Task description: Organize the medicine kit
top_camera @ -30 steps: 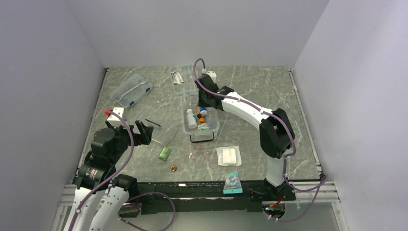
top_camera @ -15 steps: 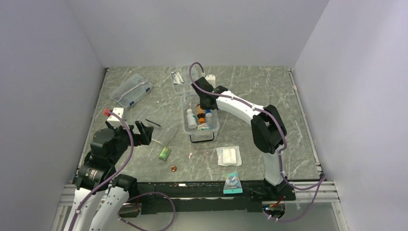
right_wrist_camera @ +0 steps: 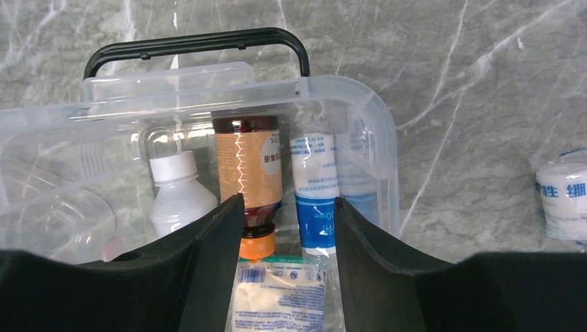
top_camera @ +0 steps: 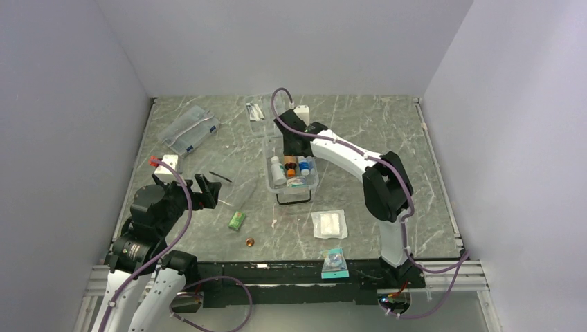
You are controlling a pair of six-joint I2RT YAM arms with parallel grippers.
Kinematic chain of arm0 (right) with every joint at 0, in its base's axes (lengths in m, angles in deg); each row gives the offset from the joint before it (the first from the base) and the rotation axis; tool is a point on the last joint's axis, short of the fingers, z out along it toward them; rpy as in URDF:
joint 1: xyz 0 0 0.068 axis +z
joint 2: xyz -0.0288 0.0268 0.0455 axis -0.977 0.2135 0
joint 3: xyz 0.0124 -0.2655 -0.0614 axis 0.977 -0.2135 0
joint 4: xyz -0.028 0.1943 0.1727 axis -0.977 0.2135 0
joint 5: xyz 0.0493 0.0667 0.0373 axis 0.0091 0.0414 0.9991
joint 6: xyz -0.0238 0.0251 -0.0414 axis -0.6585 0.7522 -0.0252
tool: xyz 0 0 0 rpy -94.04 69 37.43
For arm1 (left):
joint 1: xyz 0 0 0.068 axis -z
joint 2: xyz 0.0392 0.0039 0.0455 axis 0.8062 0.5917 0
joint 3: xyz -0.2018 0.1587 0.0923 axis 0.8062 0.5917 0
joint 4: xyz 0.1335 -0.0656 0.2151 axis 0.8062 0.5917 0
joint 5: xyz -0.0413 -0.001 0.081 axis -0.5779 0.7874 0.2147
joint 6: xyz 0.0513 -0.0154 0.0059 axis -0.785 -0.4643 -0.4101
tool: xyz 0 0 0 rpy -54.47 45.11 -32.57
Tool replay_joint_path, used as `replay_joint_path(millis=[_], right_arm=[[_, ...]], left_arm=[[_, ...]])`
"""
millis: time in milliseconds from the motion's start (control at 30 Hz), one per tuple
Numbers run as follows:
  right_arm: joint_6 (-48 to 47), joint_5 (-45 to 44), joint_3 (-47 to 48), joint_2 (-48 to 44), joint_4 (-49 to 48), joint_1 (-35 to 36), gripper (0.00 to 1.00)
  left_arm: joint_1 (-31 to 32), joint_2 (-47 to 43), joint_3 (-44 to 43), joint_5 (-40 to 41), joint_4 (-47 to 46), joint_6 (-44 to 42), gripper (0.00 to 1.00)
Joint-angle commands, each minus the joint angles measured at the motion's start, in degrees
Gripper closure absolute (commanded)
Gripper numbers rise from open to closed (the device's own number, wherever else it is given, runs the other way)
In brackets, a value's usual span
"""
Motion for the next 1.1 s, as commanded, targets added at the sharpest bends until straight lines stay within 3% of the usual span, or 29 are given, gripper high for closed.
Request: replay_joint_path(millis=[0,467,833,1067], right_arm=[[-1.15,-0.75,1.93,-6.9,-0.25,0.09,0.47],[-10.95,0.64,-6.78,-26.41,-4.94,-1.48,0.4],[-13.38,11.74,-22.21,-34.45,-9.98,-15.03,0.4],[-12.73,12.42,-31.23,-32.88,-13.57,-19.46,0.39]], left_arm=[[-0.08,0.06,-1.09,-0.63,-1.65,0.29,0.01],[-0.08,0.38,-1.09,-0.81,-1.62,0.17,0.01],[-0.04,0.68,-1.16,-0.86,-1.65,0.13,0.01],[-0.04,0.59,-1.06,-1.16,-1.87,0.13,0.01]])
